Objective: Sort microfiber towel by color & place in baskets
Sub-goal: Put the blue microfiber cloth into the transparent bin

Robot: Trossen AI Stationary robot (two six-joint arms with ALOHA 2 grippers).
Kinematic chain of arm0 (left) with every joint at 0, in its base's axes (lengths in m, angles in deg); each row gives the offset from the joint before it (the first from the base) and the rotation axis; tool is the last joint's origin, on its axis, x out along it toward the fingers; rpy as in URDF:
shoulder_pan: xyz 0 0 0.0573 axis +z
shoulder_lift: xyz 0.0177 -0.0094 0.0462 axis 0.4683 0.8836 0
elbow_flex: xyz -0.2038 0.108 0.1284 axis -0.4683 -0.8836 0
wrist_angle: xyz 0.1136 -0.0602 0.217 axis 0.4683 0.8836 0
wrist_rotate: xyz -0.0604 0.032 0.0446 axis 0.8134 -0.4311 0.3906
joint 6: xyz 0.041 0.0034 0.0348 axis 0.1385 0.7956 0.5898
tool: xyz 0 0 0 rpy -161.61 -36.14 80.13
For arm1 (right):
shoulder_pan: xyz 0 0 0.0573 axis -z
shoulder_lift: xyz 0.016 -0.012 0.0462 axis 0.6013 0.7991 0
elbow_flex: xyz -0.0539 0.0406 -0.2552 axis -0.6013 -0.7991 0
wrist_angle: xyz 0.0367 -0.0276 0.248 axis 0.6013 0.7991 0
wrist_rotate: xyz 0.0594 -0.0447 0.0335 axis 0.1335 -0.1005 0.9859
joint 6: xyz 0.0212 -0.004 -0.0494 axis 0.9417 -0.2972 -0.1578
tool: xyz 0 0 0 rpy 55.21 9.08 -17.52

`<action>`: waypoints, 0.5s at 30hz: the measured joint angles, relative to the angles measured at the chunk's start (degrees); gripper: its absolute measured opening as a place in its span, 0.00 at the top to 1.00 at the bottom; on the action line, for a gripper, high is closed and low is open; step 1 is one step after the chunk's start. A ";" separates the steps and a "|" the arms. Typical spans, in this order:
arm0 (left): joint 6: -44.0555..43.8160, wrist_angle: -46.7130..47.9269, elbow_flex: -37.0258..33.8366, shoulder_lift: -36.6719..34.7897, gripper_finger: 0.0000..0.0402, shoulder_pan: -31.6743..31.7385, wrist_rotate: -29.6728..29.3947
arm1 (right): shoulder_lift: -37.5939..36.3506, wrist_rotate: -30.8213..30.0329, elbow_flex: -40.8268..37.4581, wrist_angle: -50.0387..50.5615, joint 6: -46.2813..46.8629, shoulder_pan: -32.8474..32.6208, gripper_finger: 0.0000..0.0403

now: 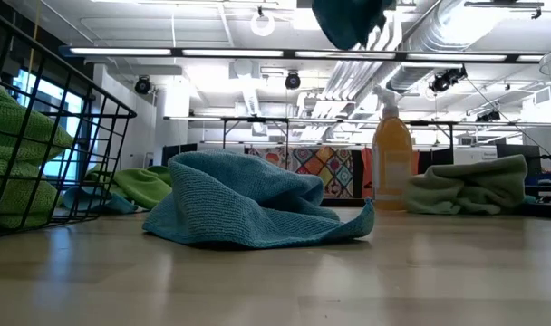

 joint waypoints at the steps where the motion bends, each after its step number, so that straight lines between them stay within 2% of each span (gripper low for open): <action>1: 0.02 0.00 0.00 -0.01 0.38 0.00 -0.03 | 0.41 1.46 -0.02 -1.10 -0.49 0.00 1.00; 10: 0.02 0.00 0.00 -0.01 0.38 0.00 -0.13 | 2.22 4.29 -0.07 -2.85 -1.83 0.00 1.00; 15: 0.00 -0.02 0.00 -0.01 0.38 0.00 -0.13 | 1.77 7.35 -0.07 -1.40 3.05 -0.93 1.00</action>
